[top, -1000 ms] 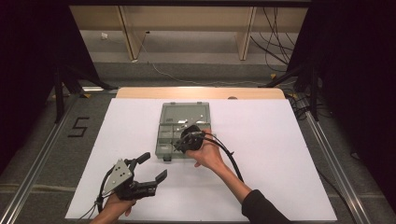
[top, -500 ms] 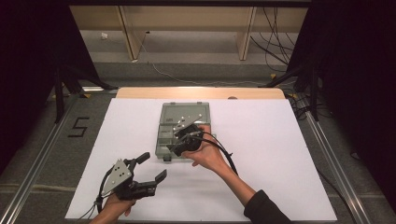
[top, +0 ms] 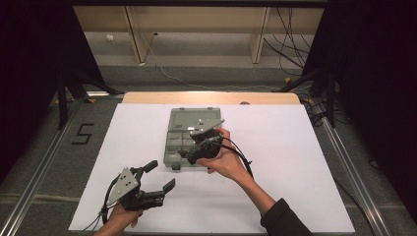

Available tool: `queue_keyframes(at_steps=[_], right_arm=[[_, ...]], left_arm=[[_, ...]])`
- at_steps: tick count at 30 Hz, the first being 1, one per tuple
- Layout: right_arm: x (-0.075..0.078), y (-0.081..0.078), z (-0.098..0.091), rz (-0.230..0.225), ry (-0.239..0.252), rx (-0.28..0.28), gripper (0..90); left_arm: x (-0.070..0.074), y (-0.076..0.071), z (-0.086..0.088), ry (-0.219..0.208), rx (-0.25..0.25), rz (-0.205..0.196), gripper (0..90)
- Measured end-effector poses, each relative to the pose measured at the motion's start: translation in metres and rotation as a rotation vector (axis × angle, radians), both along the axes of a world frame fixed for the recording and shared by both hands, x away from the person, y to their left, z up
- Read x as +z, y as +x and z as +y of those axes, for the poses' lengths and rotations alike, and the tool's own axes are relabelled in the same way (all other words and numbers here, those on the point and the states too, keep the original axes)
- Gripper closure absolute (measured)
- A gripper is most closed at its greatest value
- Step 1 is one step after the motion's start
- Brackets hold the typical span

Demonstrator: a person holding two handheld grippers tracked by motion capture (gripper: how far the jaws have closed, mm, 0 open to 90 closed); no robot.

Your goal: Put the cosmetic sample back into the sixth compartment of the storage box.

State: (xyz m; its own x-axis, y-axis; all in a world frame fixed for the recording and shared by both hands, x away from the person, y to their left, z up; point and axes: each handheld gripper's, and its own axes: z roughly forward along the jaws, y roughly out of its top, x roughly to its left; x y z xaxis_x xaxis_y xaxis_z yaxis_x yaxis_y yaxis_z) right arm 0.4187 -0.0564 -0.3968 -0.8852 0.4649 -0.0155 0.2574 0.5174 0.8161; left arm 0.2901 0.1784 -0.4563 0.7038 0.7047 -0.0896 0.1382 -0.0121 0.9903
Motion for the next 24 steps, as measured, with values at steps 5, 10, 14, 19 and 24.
queue_keyframes(at_steps=[5,10,14,19,24], right_arm=[[0.003,-0.002,-0.007,-0.013,0.023,0.004,26.2],[0.007,-0.008,-0.016,-0.03,0.049,0.009,26.1],[0.01,-0.013,-0.02,-0.047,0.066,0.009,26.1],[0.009,-0.018,-0.027,-0.052,0.088,0.026,26.1],[0.008,-0.023,-0.029,-0.058,0.105,0.037,24.2]], left_arm=[[0.0,0.001,0.0,0.007,0.001,-0.018,15.0],[0.0,0.0,0.0,-0.003,0.003,0.002,15.0],[0.0,0.0,0.0,0.0,0.002,0.003,15.0],[0.001,0.002,0.001,0.01,0.0,-0.036,15.0],[0.001,0.002,0.001,0.013,0.0,-0.03,15.0]])
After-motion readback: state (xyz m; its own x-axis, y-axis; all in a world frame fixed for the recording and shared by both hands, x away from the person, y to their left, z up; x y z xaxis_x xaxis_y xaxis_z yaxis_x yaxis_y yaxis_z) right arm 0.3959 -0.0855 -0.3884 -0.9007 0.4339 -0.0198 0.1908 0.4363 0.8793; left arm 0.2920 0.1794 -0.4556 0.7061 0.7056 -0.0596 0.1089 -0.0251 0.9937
